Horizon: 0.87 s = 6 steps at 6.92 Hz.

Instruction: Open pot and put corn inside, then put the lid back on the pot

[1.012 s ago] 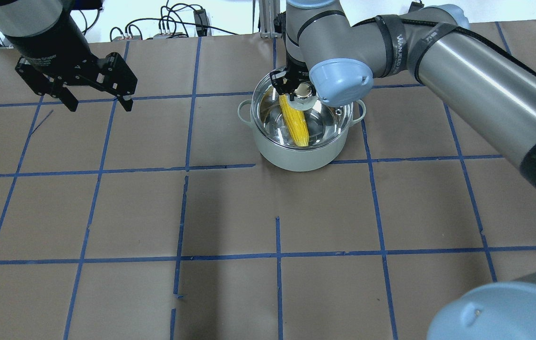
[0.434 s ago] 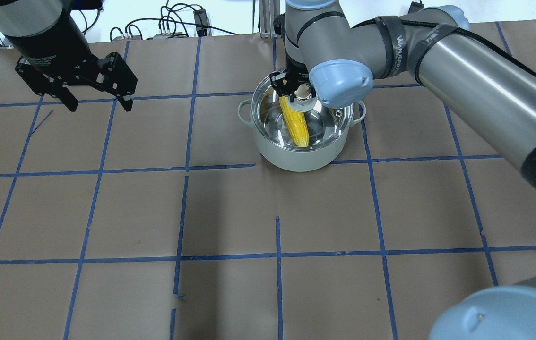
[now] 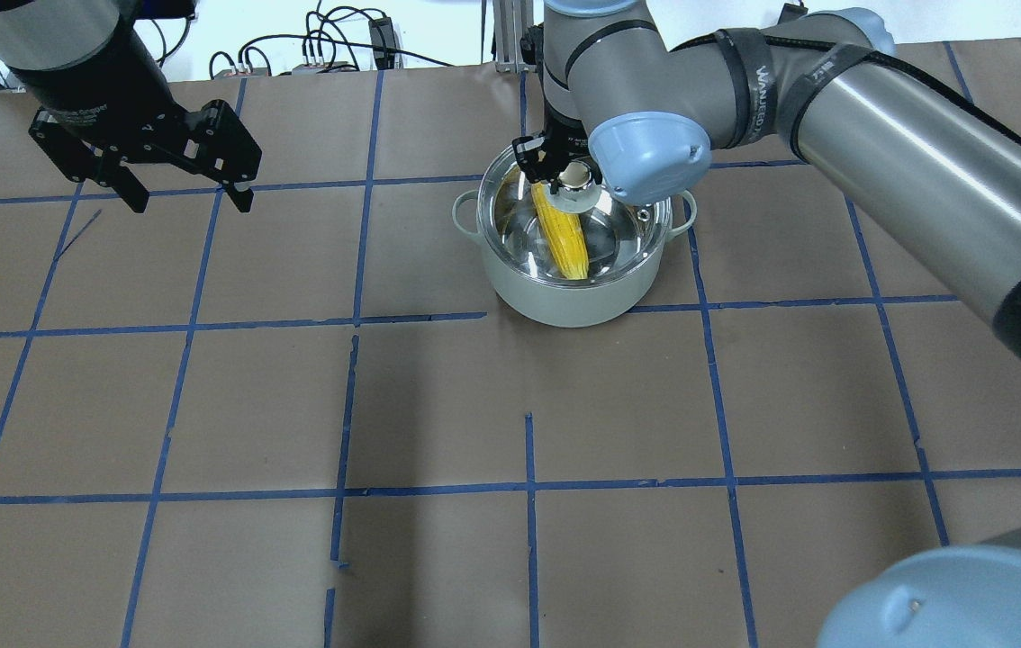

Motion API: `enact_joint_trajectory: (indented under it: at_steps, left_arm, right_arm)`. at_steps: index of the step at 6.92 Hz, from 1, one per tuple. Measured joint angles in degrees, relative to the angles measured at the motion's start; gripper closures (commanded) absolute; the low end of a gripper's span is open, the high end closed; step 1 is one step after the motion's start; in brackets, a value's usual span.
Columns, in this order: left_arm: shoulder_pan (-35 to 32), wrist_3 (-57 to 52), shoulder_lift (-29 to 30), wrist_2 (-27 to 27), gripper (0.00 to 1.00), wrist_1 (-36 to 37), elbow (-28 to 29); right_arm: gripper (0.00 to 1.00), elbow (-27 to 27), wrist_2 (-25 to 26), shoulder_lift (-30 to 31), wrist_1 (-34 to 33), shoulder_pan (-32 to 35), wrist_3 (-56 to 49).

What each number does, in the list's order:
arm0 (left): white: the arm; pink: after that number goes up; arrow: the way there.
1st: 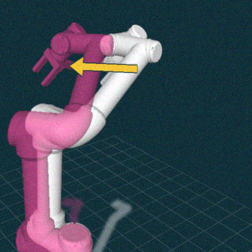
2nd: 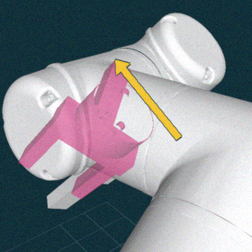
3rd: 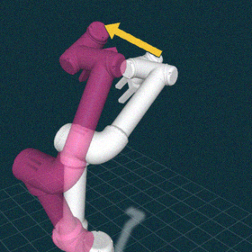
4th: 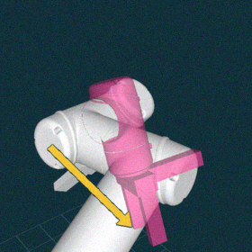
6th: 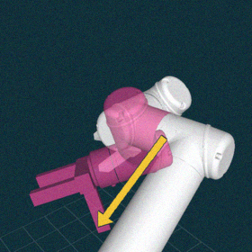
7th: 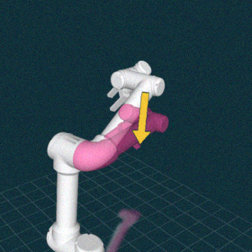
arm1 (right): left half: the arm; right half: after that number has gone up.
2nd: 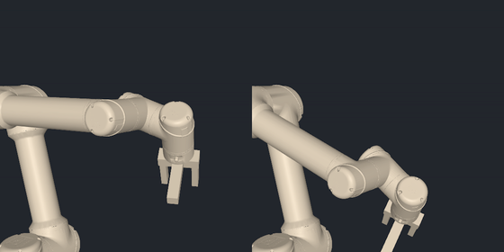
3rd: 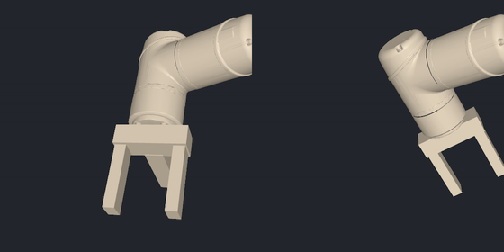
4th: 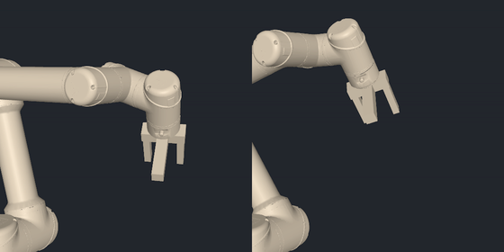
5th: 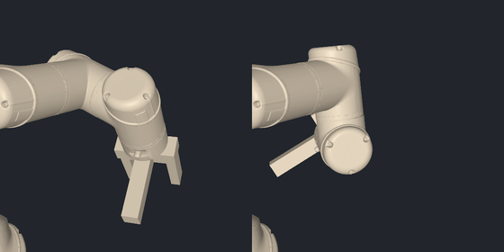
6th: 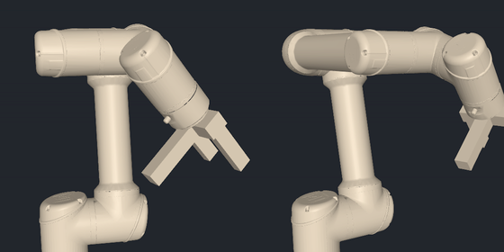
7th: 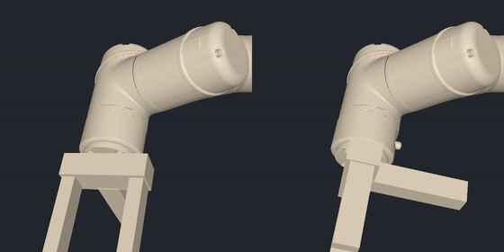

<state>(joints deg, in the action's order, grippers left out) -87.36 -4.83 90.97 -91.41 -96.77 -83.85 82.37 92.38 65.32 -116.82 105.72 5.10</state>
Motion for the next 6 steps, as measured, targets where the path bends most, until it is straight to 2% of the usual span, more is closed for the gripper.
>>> enact_joint_trajectory:
  at_steps: [3,6]
  left_arm:
    - [0.0,0.0,0.0,0.0,0.00,0.0,0.0]
    - [0.0,0.0,0.0,0.0,0.00,0.0,0.0]
  right_arm:
    - [0.20,-2.7,-0.3,-0.1,2.0,-0.9,0.0]
    - [0.21,-10.7,-0.4,1.5,14.5,-4.5,-3.1]
